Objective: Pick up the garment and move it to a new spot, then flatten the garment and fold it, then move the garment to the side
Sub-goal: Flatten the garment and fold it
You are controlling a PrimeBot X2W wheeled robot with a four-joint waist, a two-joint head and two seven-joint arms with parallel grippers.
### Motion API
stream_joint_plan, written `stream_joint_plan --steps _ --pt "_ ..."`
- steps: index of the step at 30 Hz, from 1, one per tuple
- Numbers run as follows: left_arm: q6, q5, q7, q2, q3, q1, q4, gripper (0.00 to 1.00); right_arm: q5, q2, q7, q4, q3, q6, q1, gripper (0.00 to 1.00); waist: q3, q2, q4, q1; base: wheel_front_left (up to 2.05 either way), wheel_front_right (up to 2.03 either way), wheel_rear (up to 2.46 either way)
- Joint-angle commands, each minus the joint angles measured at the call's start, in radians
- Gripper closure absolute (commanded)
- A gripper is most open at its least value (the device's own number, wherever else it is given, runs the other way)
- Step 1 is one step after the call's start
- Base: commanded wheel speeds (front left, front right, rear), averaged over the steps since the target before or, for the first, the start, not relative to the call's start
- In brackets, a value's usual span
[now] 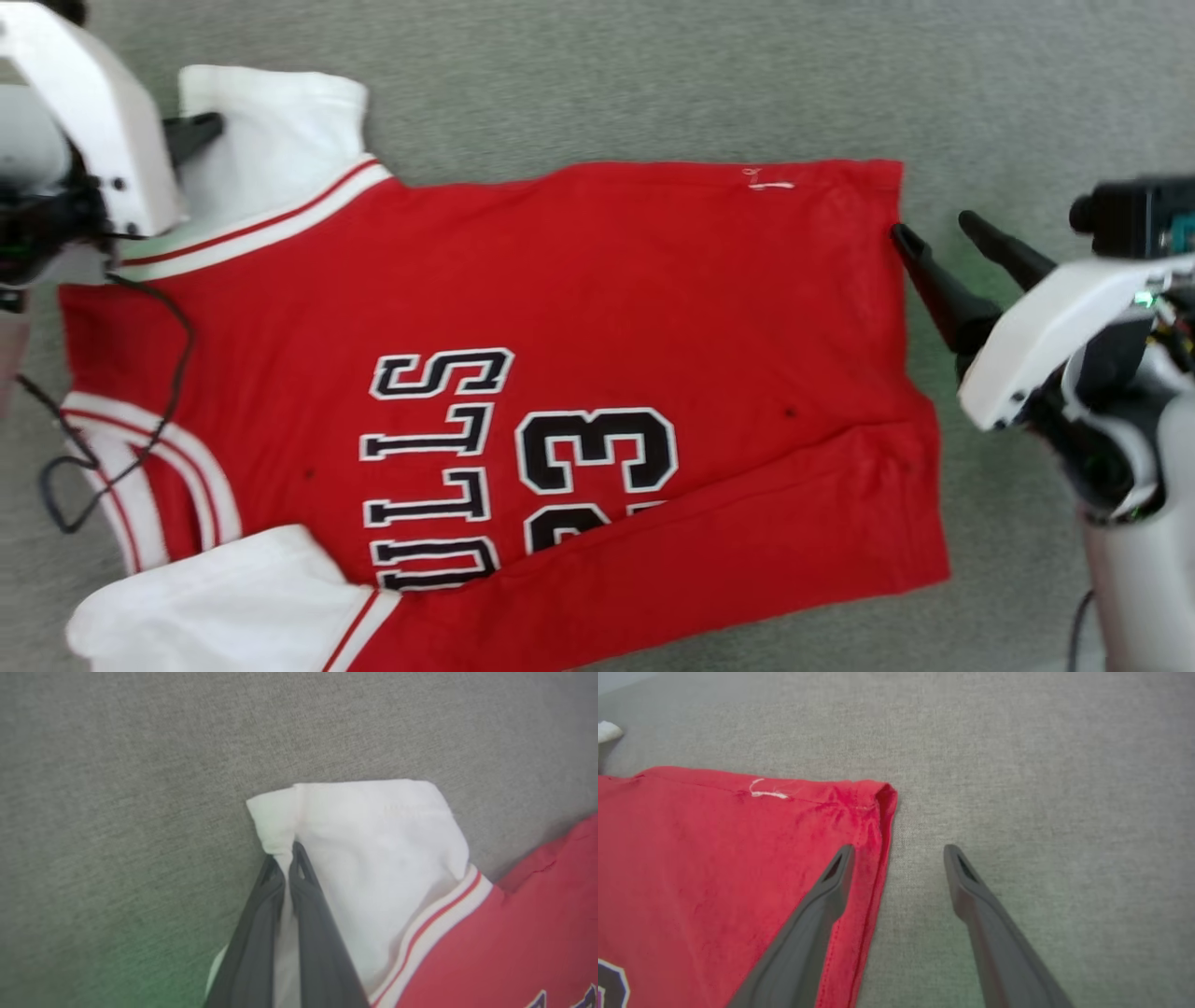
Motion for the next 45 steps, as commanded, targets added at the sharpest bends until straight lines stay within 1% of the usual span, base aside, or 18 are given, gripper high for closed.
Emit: stream_joint_plan --steps 1,3,5,9,14,15,16,17,19,22,26,28,33,37,42,45 --pt "-0.011 0.006 -0.001 -0.019 -0.018 0.016 -0.001 1.0 0.012 -0.012 0.037 0.015 -0.002 0.0 -0.034 0.0 -0.01 0.0 0.029 0.0 0.0 0.0 0.0" --pt "-0.017 0.005 -0.02 -0.028 -0.015 -0.006 -0.026 1.0 0.026 -0.036 0.12 0.041 0.0 0.0 -0.073 0.0 -0.01 0.0 0.056 0.0 0.0 0.0 0.0" --pt "-0.024 0.005 -0.038 -0.038 -0.015 -0.022 -0.05 1.0 0.037 -0.045 0.188 0.061 0.0 0.0 -0.113 0.0 -0.007 0.0 0.08 0.0 0.0 0.0 0.0" --pt "-0.033 0.011 -0.065 -0.048 -0.02 -0.034 -0.096 1.0 0.004 -0.062 0.301 0.113 -0.001 0.0 -0.179 0.0 0.004 0.0 0.116 0.0 0.0 0.0 0.0" --pt "-0.04 0.015 -0.098 -0.058 -0.031 -0.021 -0.131 1.0 -0.013 -0.037 0.415 0.196 0.002 0.0 -0.202 0.0 0.014 0.0 0.15 0.0 0.0 0.0 0.0" --pt "-0.042 0.015 -0.104 -0.059 -0.033 -0.016 -0.135 1.0 -0.019 -0.032 0.435 0.209 0.002 0.0 -0.199 0.15 0.013 0.0 0.154 0.0 0.0 0.0 0.0" --pt "-0.041 0.014 -0.11 -0.06 -0.035 -0.011 -0.137 1.0 -0.026 -0.031 0.457 0.221 0.002 0.0 -0.196 0.85 0.012 0.0 0.158 0.0 0.0 0.0 0.0" --pt "-0.042 0.013 -0.117 -0.06 -0.036 -0.008 -0.139 1.0 -0.031 -0.029 0.473 0.227 0.001 0.0 -0.192 1.0 0.01 0.0 0.162 0.0 0.0 0.0 0.0" --pt "-0.045 0.012 -0.134 -0.059 -0.037 -0.003 -0.14 1.0 -0.032 -0.016 0.497 0.223 -0.005 0.0 -0.188 1.0 0.005 0.0 0.166 0.0 0.0 0.0 0.0" --pt "-0.046 0.007 -0.162 -0.057 -0.034 0.013 -0.135 1.0 -0.042 -0.029 0.503 0.189 -0.014 0.0 -0.193 1.0 -0.013 0.0 0.171 0.0 0.0 0.0 0.0" --pt "-0.048 -0.006 -0.215 -0.056 -0.022 0.048 -0.135 1.0 -0.064 -0.059 0.443 0.109 -0.012 0.0 -0.21 1.0 -0.06 0.0 0.181 0.0 0.0 0.0 0.0" --pt "-0.048 -0.016 -0.255 -0.059 -0.01 0.09 -0.138 1.0 -0.084 -0.073 0.411 0.091 -0.016 0.0 -0.187 1.0 -0.1 0.0 0.185 0.0 0.0 0.0 0.0" --pt "-0.029 -0.042 -0.359 -0.057 0.019 0.241 -0.163 1.0 -0.096 -0.068 0.358 0.063 -0.032 0.0 -0.1 1.0 -0.202 0.0 0.204 0.0 0.0 0.0 0.0" --pt "0.016 -0.052 -0.442 -0.044 0.043 0.395 -0.209 1.0 -0.086 -0.062 0.321 0.056 -0.045 0.0 0.001 1.0 -0.28 0.0 0.22 0.0 0.0 0.0 0.0" --pt "0.074 -0.059 -0.524 -0.036 0.044 0.614 -0.299 1.0 -0.066 -0.05 0.262 0.073 -0.064 0.0 0.137 1.0 -0.36 0.0 0.243 0.0 0.0 0.0 0.0" --pt "0.126 -0.057 -0.554 -0.035 0.037 0.738 -0.334 1.0 -0.057 -0.044 0.219 0.094 -0.081 -0.001 0.21 1.0 -0.393 0.0 0.258 0.0 0.0 0.0 0.0"
